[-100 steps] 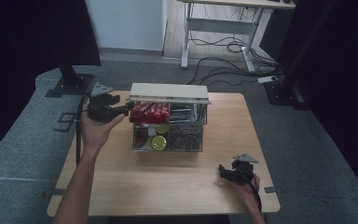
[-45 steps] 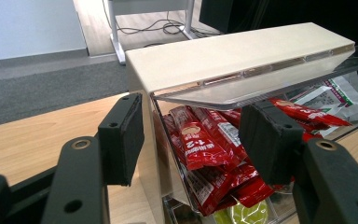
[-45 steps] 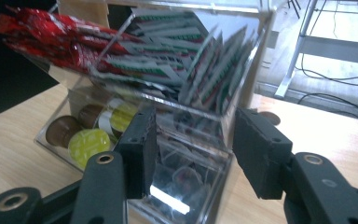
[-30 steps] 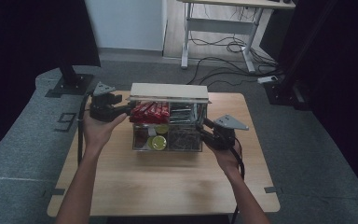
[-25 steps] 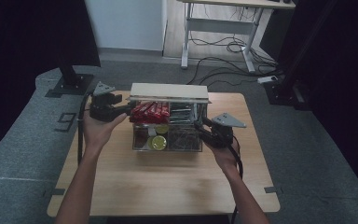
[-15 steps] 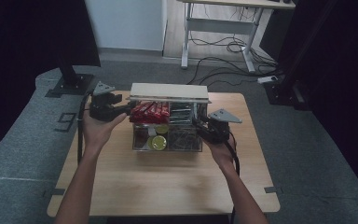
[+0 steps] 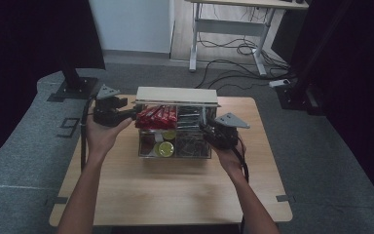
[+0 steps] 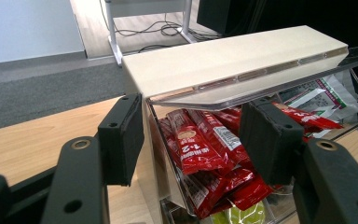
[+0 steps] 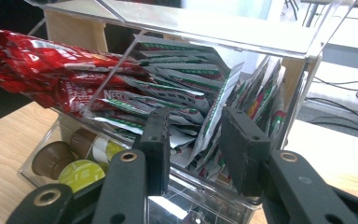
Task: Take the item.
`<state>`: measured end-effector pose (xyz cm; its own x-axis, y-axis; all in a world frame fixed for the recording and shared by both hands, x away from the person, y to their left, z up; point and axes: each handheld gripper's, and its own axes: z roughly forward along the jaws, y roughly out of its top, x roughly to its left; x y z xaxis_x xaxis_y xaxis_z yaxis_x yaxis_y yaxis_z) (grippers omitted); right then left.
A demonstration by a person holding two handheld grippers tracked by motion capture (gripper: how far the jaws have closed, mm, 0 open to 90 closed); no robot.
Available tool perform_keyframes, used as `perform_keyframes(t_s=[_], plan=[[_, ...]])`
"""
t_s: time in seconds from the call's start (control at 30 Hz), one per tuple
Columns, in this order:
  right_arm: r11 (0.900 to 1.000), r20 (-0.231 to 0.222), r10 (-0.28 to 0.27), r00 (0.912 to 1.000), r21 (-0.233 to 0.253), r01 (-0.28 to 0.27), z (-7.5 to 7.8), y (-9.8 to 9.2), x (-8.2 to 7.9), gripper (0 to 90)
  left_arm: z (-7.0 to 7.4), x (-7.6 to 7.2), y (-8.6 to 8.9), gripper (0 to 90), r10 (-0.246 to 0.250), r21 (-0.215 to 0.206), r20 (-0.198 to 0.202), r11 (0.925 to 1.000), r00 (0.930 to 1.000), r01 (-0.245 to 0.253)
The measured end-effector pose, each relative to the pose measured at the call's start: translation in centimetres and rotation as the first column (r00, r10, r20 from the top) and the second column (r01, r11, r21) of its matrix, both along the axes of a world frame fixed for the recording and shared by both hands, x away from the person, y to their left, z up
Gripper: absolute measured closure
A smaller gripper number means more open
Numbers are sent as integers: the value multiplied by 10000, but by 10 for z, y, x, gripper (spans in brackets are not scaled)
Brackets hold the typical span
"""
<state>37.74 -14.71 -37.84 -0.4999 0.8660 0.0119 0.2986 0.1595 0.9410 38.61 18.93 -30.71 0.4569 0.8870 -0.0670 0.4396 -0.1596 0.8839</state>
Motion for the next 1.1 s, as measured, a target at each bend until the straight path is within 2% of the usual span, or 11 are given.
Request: perform_keyframes(t_s=[0.13,0.37,0.9,0.97,1.1], plan=[[9999,-204,8,9998,106,-6,-2,0,4,636,1,0,0,406,-11,12,10,10000,10000,11],[9999,-122,99,9999,-40,-99,-2,5,3,671,0,0,0,406,-9,7,17,10000,10000,9],[9982,-360,-518,9980,-320,506,-1,14,17,773,1,0,0,406,-25,44,51,10000,10000,25],[9981,-370,-531,9979,-318,520,-1,14,18,773,1,0,0,406,-25,46,56,10000,10000,24],[9989,-497,-467,9977,29,469,0,11,20,772,1,0,0,406,-23,63,67,10000,10000,22]])
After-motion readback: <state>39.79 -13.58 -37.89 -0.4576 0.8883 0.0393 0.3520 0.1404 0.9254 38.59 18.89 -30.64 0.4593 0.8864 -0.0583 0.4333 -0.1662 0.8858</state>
